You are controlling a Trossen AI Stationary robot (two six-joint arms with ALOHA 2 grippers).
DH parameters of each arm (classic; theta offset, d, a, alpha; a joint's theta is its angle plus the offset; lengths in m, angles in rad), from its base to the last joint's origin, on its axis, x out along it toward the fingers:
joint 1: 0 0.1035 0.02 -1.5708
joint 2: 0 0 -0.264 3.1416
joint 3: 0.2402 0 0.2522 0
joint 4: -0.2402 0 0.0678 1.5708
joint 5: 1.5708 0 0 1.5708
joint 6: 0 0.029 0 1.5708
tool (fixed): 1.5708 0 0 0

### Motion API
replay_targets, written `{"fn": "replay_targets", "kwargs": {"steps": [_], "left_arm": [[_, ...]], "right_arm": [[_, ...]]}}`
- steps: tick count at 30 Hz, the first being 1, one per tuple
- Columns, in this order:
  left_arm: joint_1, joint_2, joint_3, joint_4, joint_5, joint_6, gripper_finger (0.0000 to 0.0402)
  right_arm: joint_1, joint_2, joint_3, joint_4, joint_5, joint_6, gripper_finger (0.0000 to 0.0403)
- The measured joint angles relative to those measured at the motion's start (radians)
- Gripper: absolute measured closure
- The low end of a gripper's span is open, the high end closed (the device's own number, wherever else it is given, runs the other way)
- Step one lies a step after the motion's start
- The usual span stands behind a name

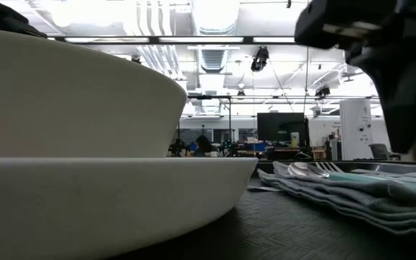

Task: Set up tray
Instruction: Return to Home Position

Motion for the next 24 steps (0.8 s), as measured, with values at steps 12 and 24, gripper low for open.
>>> {"fn": "replay_targets", "kwargs": {"steps": [12,24], "left_arm": [[0.000,0.000,-0.001,0.000,0.000,0.000,0.0307],[0.000,0.000,-0.001,0.000,0.000,0.000,0.0307]], "right_arm": [[-0.003,-0.026,0.000,0.055,-0.002,-0.060,0.0333],[-0.008,-0.037,0.000,0.058,0.023,-1.146,0.0314]]}}
